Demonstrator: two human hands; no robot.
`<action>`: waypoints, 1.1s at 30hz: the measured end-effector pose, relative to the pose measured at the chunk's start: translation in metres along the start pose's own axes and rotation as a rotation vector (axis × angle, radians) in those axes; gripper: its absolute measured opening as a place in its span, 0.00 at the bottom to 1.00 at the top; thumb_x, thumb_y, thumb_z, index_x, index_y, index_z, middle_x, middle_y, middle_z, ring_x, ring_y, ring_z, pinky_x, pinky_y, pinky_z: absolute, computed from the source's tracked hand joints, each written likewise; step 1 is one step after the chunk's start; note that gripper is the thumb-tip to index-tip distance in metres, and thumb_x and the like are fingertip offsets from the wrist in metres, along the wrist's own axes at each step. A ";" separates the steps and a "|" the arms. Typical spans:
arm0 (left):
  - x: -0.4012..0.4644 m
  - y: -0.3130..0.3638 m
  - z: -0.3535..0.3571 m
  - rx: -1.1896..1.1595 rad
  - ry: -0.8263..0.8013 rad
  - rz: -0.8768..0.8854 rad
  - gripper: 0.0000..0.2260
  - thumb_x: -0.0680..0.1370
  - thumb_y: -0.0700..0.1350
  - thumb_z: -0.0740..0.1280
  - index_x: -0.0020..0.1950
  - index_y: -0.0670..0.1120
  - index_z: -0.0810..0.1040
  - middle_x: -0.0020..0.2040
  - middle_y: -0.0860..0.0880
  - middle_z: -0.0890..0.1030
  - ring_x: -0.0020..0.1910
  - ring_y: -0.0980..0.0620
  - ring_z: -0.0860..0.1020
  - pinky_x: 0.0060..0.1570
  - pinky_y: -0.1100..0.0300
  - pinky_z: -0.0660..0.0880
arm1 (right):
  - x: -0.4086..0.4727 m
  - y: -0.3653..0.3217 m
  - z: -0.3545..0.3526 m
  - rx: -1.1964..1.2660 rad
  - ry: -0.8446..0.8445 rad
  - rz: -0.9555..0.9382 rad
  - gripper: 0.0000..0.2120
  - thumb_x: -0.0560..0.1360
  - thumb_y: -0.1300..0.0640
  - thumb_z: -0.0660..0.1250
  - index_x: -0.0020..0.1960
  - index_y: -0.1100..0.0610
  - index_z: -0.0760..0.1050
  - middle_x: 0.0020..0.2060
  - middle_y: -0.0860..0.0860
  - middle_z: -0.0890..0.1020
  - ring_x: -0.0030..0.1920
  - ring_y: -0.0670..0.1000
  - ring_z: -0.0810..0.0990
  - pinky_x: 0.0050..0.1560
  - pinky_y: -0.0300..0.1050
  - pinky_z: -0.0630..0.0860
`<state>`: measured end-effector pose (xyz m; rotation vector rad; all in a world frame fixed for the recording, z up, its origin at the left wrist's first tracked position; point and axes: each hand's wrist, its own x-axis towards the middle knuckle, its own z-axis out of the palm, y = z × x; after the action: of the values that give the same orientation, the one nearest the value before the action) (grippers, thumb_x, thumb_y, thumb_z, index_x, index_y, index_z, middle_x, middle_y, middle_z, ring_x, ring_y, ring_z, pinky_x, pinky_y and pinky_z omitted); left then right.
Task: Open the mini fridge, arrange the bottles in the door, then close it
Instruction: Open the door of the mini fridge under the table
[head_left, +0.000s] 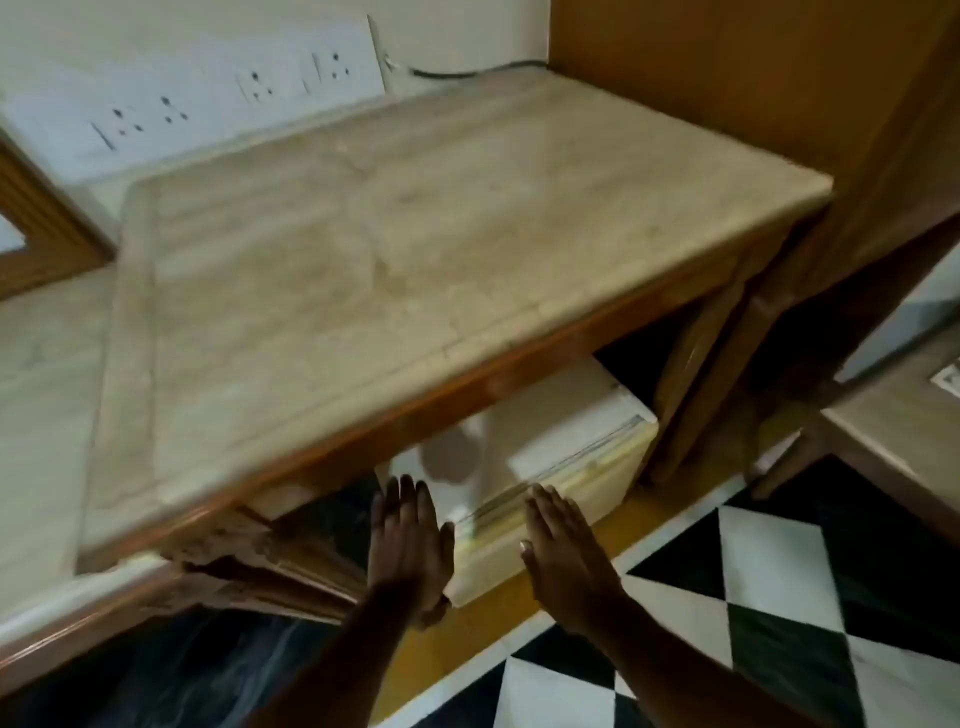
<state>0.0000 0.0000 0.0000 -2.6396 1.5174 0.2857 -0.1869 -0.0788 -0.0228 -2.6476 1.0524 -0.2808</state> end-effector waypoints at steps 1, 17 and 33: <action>0.021 0.001 0.023 0.058 0.052 0.052 0.31 0.82 0.57 0.45 0.80 0.42 0.50 0.82 0.40 0.50 0.82 0.40 0.46 0.79 0.43 0.41 | 0.008 0.008 0.028 0.015 0.027 -0.022 0.26 0.81 0.51 0.50 0.75 0.63 0.58 0.75 0.61 0.62 0.76 0.59 0.57 0.77 0.55 0.49; 0.125 -0.005 0.138 -0.113 0.234 0.124 0.31 0.81 0.61 0.46 0.81 0.47 0.51 0.83 0.43 0.51 0.82 0.46 0.49 0.78 0.47 0.47 | 0.050 0.043 0.169 0.056 0.617 -0.218 0.12 0.76 0.54 0.62 0.45 0.63 0.78 0.41 0.59 0.79 0.45 0.60 0.75 0.51 0.55 0.73; 0.126 0.039 0.122 0.035 0.343 -0.049 0.29 0.80 0.59 0.53 0.71 0.38 0.67 0.69 0.36 0.71 0.68 0.36 0.70 0.66 0.44 0.68 | -0.095 0.041 0.116 -0.116 0.309 0.414 0.22 0.63 0.46 0.75 0.42 0.66 0.81 0.38 0.64 0.81 0.40 0.63 0.80 0.42 0.56 0.81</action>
<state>0.0139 -0.1067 -0.1444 -2.8005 1.5210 -0.2074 -0.2488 -0.0198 -0.1525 -2.4506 1.7263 -0.5633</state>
